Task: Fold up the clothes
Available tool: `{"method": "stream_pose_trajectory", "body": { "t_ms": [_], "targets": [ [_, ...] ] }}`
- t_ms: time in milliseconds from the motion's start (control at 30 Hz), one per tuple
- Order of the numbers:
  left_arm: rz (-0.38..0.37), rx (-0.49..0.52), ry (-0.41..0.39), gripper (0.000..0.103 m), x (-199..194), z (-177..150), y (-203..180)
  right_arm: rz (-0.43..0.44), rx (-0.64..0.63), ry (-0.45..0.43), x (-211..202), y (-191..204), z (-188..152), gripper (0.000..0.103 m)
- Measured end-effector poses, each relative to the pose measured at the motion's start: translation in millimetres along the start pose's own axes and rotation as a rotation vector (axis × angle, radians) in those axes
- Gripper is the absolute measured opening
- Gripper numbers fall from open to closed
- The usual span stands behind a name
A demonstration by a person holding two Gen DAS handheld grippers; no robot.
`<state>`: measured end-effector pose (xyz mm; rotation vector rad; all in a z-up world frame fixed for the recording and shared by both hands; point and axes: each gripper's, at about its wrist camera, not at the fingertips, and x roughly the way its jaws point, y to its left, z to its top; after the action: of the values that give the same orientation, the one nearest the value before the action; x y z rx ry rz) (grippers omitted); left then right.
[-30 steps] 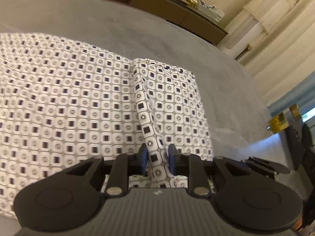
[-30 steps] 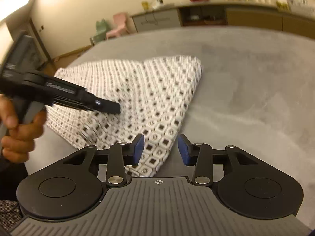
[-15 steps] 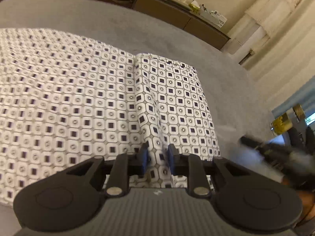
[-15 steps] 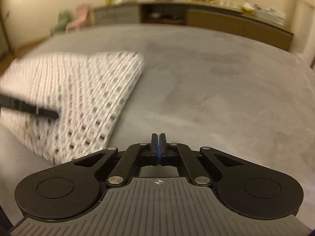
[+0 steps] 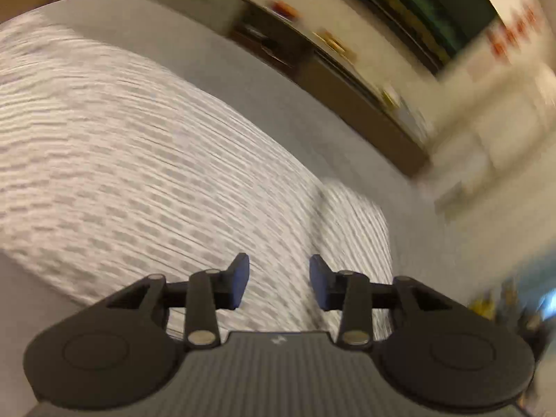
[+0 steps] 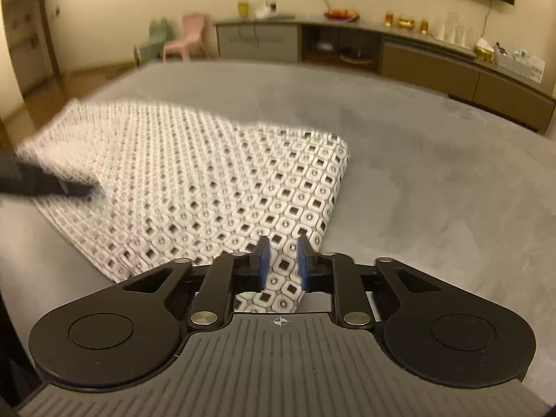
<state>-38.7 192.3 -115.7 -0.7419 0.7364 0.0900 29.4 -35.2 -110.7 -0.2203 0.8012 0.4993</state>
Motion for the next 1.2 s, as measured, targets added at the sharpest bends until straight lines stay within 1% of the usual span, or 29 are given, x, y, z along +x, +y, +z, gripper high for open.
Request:
{"method": "stream_pose_trajectory", "body": {
  "t_ms": [33,67,100,133,167,200,233,267,300,400,433,467,500,533,600,700,767,833,867,933,967,1033,1067,1100,1133,1167,1200],
  "targets": [
    [0.011,-0.053,-0.026,0.041,-9.9,8.1,14.9,-0.008,-0.009,0.037,8.6,2.3,0.6,0.024],
    [0.028,-0.093,-0.062,0.046,-21.9,12.8,28.9,-0.021,-0.016,0.062,14.8,5.2,2.7,0.024],
    [0.048,-0.129,-0.104,0.054,-34.7,16.2,43.0,-0.047,-0.021,0.053,12.9,10.0,9.3,0.025],
    [0.077,-0.162,-0.151,0.058,-47.6,18.9,57.8,-0.065,-0.034,0.028,7.1,16.7,17.1,0.025],
    [0.117,-0.193,-0.194,0.061,-60.5,21.6,72.2,-0.068,-0.042,-0.016,-0.9,25.9,25.0,0.026],
    [0.165,-0.224,-0.238,0.064,-72.5,24.3,86.8,-0.051,-0.049,-0.047,-7.2,37.5,33.1,0.030],
    [0.209,-0.246,-0.275,0.066,-83.5,29.2,101.8,-0.030,-0.055,-0.074,-12.5,49.9,41.2,0.038],
    [0.254,-0.269,-0.311,0.071,-94.4,34.1,116.8,0.003,-0.057,-0.088,-13.3,65.7,48.9,0.041],
    [0.304,-0.298,-0.334,0.074,-104.4,38.0,131.7,0.048,-0.069,-0.088,-10.0,85.5,55.2,0.045],
    [0.401,-0.403,-0.385,0.079,-129.4,47.3,178.7,0.180,-0.109,-0.088,0.4,145.7,73.7,0.052],
    [0.421,-0.453,-0.386,0.083,-134.7,50.9,193.2,0.214,-0.140,-0.086,6.0,168.3,78.3,0.055],
    [0.413,-0.508,-0.387,0.086,-139.6,54.4,207.6,0.247,-0.172,-0.084,11.5,190.8,83.0,0.056],
    [0.389,-0.558,-0.383,0.087,-142.5,56.9,222.7,0.272,-0.199,-0.082,16.7,212.5,87.6,0.056],
    [0.354,-0.593,-0.382,0.087,-142.2,59.4,234.6,0.297,-0.222,-0.081,21.3,231.5,90.7,0.056],
    [0.285,-0.659,-0.381,0.090,-141.5,64.7,257.6,0.338,-0.253,-0.079,27.8,266.3,93.8,0.057],
    [0.245,-0.676,-0.368,0.091,-135.5,79.6,267.0,0.375,-0.248,-0.052,47.6,293.4,107.6,0.057],
    [0.216,-0.676,-0.362,0.091,-127.8,85.2,269.0,0.385,-0.203,-0.027,67.0,297.8,121.8,0.057],
    [0.199,-0.661,-0.375,0.087,-123.4,84.1,268.9,0.379,-0.155,-0.010,91.9,304.0,141.5,0.057],
    [0.184,-0.660,-0.394,0.085,-123.6,78.5,269.3,0.373,-0.146,-0.004,102.2,309.1,152.5,0.056],
    [0.154,-0.657,-0.430,0.085,-123.9,67.4,270.0,0.355,-0.157,0.005,124.7,327.1,174.2,0.053],
    [0.132,-0.649,-0.434,0.085,-122.5,65.0,271.0,0.346,-0.168,0.011,136.1,334.0,183.5,0.052],
    [0.090,-0.633,-0.442,0.084,-119.8,60.4,272.7,0.325,-0.196,0.029,159.3,347.9,198.9,0.047],
    [0.086,-0.615,-0.432,0.085,-117.5,61.9,271.3,0.308,-0.218,0.041,171.1,355.7,203.5,0.046],
    [0.081,-0.597,-0.422,0.082,-115.2,63.5,269.9,0.291,-0.234,0.063,182.3,361.9,206.1,0.044],
    [0.076,-0.579,-0.411,0.079,-112.8,64.9,268.5,0.273,-0.241,0.091,193.3,365.9,206.4,0.034],
    [0.076,-0.563,-0.396,0.055,-109.1,65.6,267.4,0.258,-0.248,0.111,203.1,368.6,203.9,0.030],
    [0.079,-0.555,-0.378,0.001,-105.6,67.2,267.9,0.244,-0.260,0.122,211.2,371.6,201.8,0.032]
  ]
}}
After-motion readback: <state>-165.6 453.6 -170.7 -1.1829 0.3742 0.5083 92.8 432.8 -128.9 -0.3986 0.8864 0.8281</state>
